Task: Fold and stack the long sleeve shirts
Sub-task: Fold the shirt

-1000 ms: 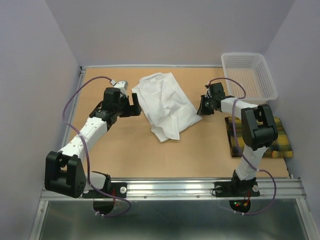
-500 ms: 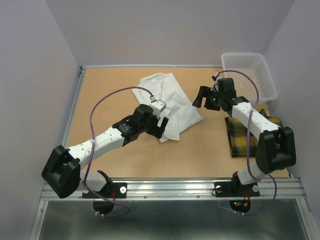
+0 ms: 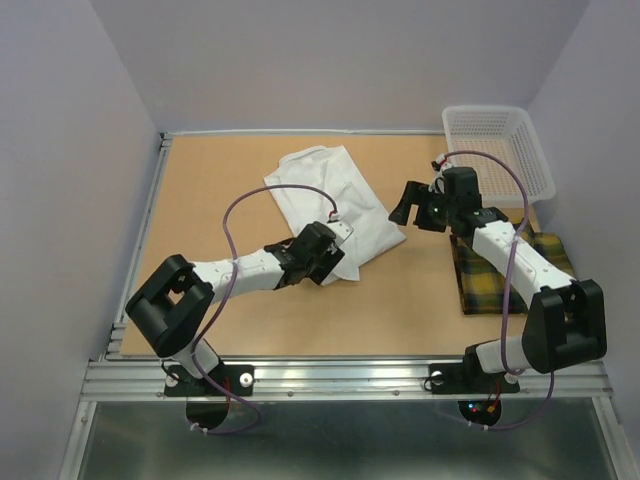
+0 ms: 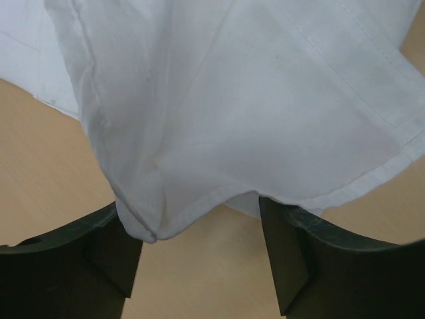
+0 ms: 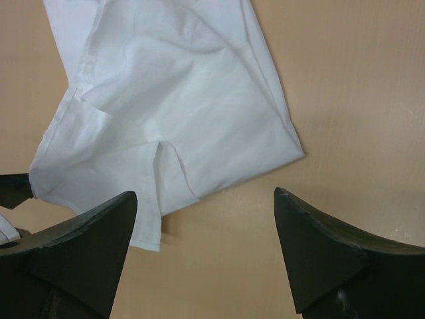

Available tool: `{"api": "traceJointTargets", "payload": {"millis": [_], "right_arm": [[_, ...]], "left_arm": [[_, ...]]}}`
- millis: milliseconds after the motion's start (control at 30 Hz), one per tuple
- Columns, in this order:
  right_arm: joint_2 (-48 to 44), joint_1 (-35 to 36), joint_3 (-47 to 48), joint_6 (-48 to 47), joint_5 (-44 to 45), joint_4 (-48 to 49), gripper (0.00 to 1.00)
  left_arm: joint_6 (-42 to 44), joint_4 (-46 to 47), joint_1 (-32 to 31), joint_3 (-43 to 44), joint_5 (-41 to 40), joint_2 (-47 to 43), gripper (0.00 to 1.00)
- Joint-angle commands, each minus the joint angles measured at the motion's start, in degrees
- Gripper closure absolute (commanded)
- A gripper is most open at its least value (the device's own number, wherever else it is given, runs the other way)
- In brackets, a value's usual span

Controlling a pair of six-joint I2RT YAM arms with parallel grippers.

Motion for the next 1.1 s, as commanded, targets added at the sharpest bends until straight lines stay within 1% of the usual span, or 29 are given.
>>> {"api": "traceJointTargets", "payload": {"millis": [0, 67, 233, 300, 500, 667, 700, 733, 833, 900, 933, 1033, 1067], "right_arm": [[-2.49, 0.10, -1.73, 0.94, -1.02, 0.54, 0.12], [-2.66, 0.10, -2.17, 1.03, -1.02, 0.54, 0.12], [-2.67, 0.10, -3.58, 1.47, -1.19, 0.54, 0.12], [-2.93, 0.10, -4.10, 1.64, -1.37, 0.54, 0.12], [-3.46, 0.10, -4.90, 1.64, -1.11, 0.54, 0.12], [-2.84, 0.10, -5.42, 1.99, -1.55, 0.54, 0.12], [-2.75, 0.10, -5.42, 2.08, -1.37, 0.63, 0.12], [-2.75, 0.01, -5.51, 2.08, -1.37, 0.54, 0.12], [-2.40, 0.10, -5.95, 1.91, -1.19, 0.54, 0.12], [-1.88, 0.10, -6.13, 1.91, -1.37, 0.63, 0.12], [-1.70, 0.01, -6.21, 1.91, -1.37, 0.71, 0.12], [-0.56, 0.10, -5.43, 1.12, -1.19, 0.63, 0.12], [-0.21, 0.10, -5.16, 0.94, -1.19, 0.63, 0.13]], "left_arm": [[2.17, 4.35, -0.18, 4.66, -7.52, 0.87, 0.30], [2.26, 5.93, -0.18, 5.62, -9.71, 1.57, 0.33], [1.21, 6.81, 0.52, 8.35, -13.32, 3.86, 0.36], [-0.02, 6.73, 2.19, 9.40, -12.89, 4.65, 0.36], [-4.59, 6.81, 7.81, 12.04, -6.91, 7.72, 0.38], [-5.82, 7.69, 10.98, 14.76, -2.87, 10.98, 0.48], [-8.17, 7.61, 11.59, 15.72, -2.43, 11.42, 0.53], [-8.89, 7.43, 13.25, 16.08, -0.95, 12.03, 0.55], [-10.04, 7.43, 15.64, 17.58, 1.61, 12.65, 0.59], [-9.61, 7.43, 15.91, 19.06, 1.88, 13.17, 0.62], [-9.43, 7.52, 15.91, 19.60, 2.66, 13.44, 0.65], [-9.16, 7.34, 16.00, 21.09, 4.51, 14.84, 0.68], [-9.16, 7.43, 16.00, 21.27, 4.52, 15.37, 0.73]]}}
